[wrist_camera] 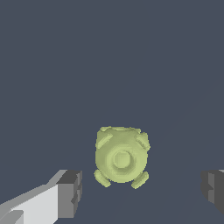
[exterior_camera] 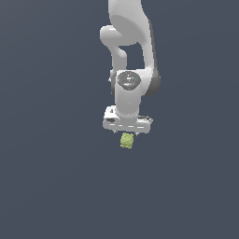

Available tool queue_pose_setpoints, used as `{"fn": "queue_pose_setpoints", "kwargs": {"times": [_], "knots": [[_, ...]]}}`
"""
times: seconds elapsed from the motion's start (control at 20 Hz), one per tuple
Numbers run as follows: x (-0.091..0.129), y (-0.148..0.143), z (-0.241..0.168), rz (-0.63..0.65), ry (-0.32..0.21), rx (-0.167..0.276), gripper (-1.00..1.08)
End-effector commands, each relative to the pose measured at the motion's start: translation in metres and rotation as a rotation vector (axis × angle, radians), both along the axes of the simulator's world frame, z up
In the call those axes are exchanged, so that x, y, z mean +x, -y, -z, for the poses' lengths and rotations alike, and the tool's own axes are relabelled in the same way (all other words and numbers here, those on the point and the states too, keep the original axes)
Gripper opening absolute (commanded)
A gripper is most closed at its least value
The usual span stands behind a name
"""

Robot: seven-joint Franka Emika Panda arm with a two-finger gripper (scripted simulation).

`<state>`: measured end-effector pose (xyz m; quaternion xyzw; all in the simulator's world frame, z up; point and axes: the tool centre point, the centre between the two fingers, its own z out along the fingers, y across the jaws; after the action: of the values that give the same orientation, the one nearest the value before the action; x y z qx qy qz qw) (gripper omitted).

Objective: Pick up the object and move it to a goal position.

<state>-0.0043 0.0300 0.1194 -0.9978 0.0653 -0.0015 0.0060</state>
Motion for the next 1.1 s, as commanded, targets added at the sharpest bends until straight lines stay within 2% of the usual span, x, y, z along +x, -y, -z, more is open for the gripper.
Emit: {"fn": "queue_pose_setpoints", "kwargs": {"times": [0.0, 0.65, 1.05], "knots": [[-0.003, -0.004, 0.013, 0.019, -0.002, -0.005, 1.00], [-0.007, -0.010, 0.034, 0.042, -0.005, -0.011, 1.00], [-0.008, -0.010, 0.070, 0.044, -0.004, -0.012, 1.00]]}}
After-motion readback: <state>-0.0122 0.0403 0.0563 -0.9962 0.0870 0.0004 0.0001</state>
